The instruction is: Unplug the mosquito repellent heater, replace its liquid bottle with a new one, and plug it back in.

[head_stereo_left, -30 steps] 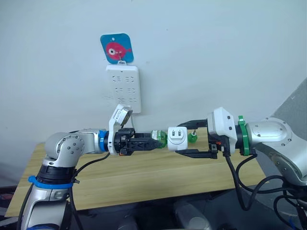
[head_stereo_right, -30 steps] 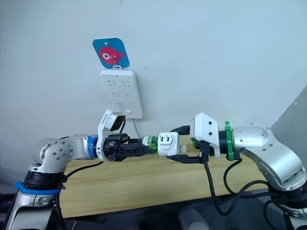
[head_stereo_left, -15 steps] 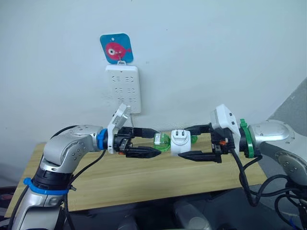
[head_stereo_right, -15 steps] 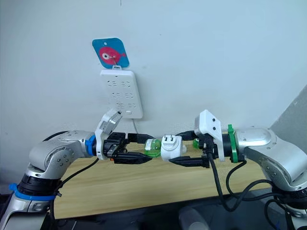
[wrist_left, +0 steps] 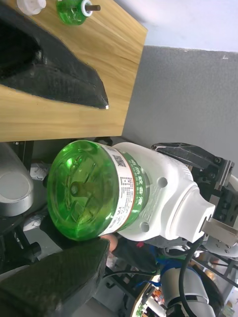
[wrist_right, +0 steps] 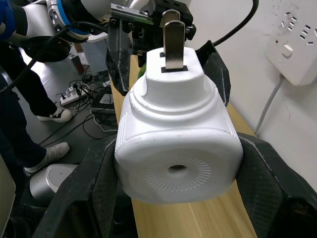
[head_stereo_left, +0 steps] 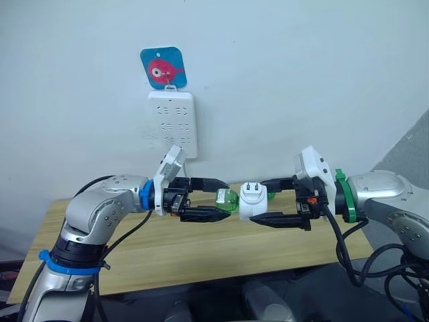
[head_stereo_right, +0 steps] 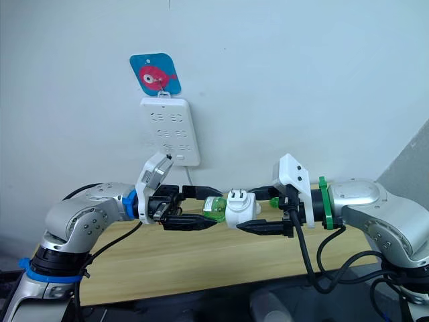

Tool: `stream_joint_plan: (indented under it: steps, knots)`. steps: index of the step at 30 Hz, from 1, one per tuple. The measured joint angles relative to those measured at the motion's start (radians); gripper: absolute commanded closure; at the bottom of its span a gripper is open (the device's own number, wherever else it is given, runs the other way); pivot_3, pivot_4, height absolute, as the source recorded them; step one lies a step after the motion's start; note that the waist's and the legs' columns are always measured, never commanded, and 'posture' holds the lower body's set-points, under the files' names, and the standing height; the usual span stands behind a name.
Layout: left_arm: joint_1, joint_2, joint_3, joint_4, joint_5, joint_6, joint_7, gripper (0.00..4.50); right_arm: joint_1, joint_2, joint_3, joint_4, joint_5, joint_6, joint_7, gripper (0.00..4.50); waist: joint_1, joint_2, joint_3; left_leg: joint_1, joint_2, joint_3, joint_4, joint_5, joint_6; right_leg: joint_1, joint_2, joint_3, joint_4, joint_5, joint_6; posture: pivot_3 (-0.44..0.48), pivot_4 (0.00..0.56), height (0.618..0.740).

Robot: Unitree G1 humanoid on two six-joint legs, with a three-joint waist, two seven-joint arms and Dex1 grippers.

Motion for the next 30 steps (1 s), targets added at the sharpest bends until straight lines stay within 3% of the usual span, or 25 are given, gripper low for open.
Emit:
stream_joint_plan:
  steps: [2, 4, 14, 15, 18, 21, 25, 28, 30]
  knots:
    - [0.000, -0.007, -0.006, -0.001, -0.005, 0.007, 0.000, 1.81, 0.001, -0.004, 0.000, 0.000, -0.001, 0.001, -0.004, 1.54, 0.000, 0.000, 0.000, 0.000, 0.000, 0.000, 0.000, 0.000, 0.000, 0.000, 0.000, 0.000, 0.000, 0.000, 0.000, -0.286, 0.055, 0.733]
    - [0.000, -0.011, -0.009, -0.001, -0.007, 0.010, -0.002, 2.16, 0.004, -0.009, -0.003, 0.000, 0.000, 0.001, 0.000, 1.54, 0.000, 0.000, 0.000, 0.000, 0.000, 0.000, 0.000, 0.000, 0.000, 0.000, 0.000, 0.000, 0.000, 0.000, 0.000, -0.286, 0.055, 0.733]
    - [0.000, -0.016, -0.015, -0.007, -0.010, 0.035, 0.004, 2.16, 0.007, -0.030, -0.004, -0.004, 0.013, 0.007, 0.005, 1.54, 0.000, 0.000, 0.000, 0.000, 0.000, 0.000, 0.000, 0.000, 0.000, 0.000, 0.000, 0.000, 0.000, 0.000, 0.000, -0.286, 0.057, 0.733]
    - [0.000, -0.018, -0.016, -0.008, -0.010, 0.038, 0.005, 2.16, 0.009, -0.033, -0.005, -0.005, 0.013, 0.007, 0.005, 0.80, 0.000, 0.000, 0.000, 0.000, 0.000, 0.000, 0.000, 0.000, 0.000, 0.000, 0.000, 0.000, 0.000, 0.000, 0.000, -0.288, 0.057, 0.733]
    - [-0.001, -0.022, -0.016, -0.009, -0.011, 0.048, 0.025, 2.16, 0.015, -0.039, -0.006, -0.009, 0.015, 0.011, 0.003, 0.00, 0.000, 0.000, 0.000, 0.000, 0.000, 0.000, 0.000, 0.000, 0.000, 0.000, 0.000, 0.000, 0.000, 0.000, 0.000, -0.289, 0.058, 0.733]
    - [-0.002, -0.024, -0.016, -0.008, -0.013, 0.064, 0.038, 2.16, 0.027, -0.071, -0.006, -0.013, 0.018, 0.015, 0.003, 0.00, 0.002, 0.000, 0.000, 0.000, 0.000, 0.000, 0.000, 0.000, 0.000, 0.000, 0.000, 0.000, 0.000, 0.000, 0.000, -0.289, 0.058, 0.733]
    - [-0.006, -0.030, -0.007, 0.015, -0.014, 0.075, 0.056, 2.16, 0.137, -0.227, -0.050, -0.012, -0.022, 0.003, 0.072, 0.00, 0.010, 0.000, 0.000, 0.000, 0.000, 0.000, 0.000, 0.000, 0.000, 0.000, 0.000, 0.000, -0.001, 0.000, 0.000, -0.297, 0.061, 0.733]
    - [-0.006, -0.036, 0.006, 0.049, -0.012, 0.075, 0.068, 2.16, 0.202, -0.302, -0.139, -0.013, 0.011, 0.004, 0.148, 0.57, 0.008, 0.000, 0.000, 0.000, 0.000, 0.001, 0.000, 0.000, 0.000, 0.000, 0.000, 0.000, -0.001, 0.000, 0.000, -0.305, 0.061, 0.733]
    - [-0.006, -0.037, 0.007, 0.057, -0.011, 0.075, 0.067, 2.16, 0.201, -0.311, -0.206, -0.031, 0.100, 0.028, 0.165, 1.30, 0.000, 0.000, 0.000, 0.001, 0.000, 0.002, 0.000, 0.000, 0.000, 0.001, 0.000, 0.001, -0.001, 0.000, 0.000, -0.310, 0.060, 0.733]
